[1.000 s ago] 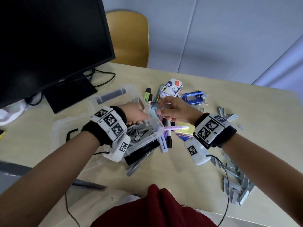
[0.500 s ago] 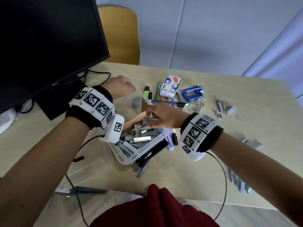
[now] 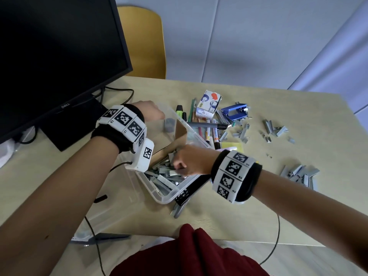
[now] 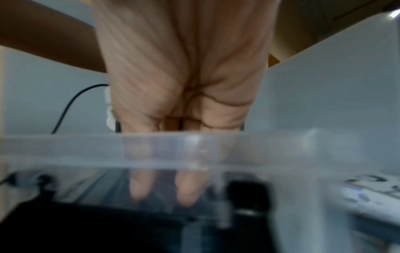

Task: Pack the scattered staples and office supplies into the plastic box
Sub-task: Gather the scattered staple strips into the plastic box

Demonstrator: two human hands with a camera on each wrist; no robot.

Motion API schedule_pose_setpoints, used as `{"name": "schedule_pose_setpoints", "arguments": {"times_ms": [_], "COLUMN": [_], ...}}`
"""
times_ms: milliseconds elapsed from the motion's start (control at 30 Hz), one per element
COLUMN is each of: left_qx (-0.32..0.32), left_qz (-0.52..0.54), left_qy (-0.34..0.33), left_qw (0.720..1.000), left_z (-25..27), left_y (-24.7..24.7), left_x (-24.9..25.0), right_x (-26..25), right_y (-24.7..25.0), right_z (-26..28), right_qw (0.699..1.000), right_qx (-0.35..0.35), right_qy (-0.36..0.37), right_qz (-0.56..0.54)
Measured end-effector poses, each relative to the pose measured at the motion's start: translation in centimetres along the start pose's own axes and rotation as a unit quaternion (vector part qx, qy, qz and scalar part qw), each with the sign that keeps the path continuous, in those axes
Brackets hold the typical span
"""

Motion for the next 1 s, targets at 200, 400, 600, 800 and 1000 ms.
{"name": "schedule_pose_setpoints", "arguments": {"times_ms": [200, 400, 600, 800, 1000], "left_qx": [0.009, 0.004, 0.065, 0.050, -0.034], "left_qz": [0.002, 0.034, 0.150, 0.294, 0.314], "left_qy": [-0.001, 0.006, -0.046, -0.159, -0.199], "left_qw": [1.000, 0.999, 0.986, 0.941, 0.928], "left_z": [-0.3, -0.3, 1.2, 4.4, 5.6], "left_y": [0.0, 0.1, 1.7, 1.1, -4.4], "left_x": [0.3, 0.1, 3.2, 11.4, 18.9], "right_x": [-4.1, -3.3, 1.1, 10.3, 20.4], "right_y": [-0.9, -0.4, 1.8, 1.8, -1.8], "right_z": [-2.6, -2.7, 1.7, 8.9, 17.4], "right_qw": [0.999, 0.997, 0.970, 0.920, 0.849], "right_qx": [0.014, 0.080, 0.199, 0.303, 0.344], "right_qy": [0.049, 0.014, -0.006, -0.162, -0.329], "right_qz": [0.010, -0.017, -0.141, -0.186, -0.228]}}
Point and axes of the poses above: each hand's wrist, its own z-axis away from the middle knuckle, its own y-axis out of the back of the hand, x = y × z, the point moved 7 cm from there along -z, towards the middle knuckle, and after that the axes turned 2 degrees about x, right-handed, at the moved point
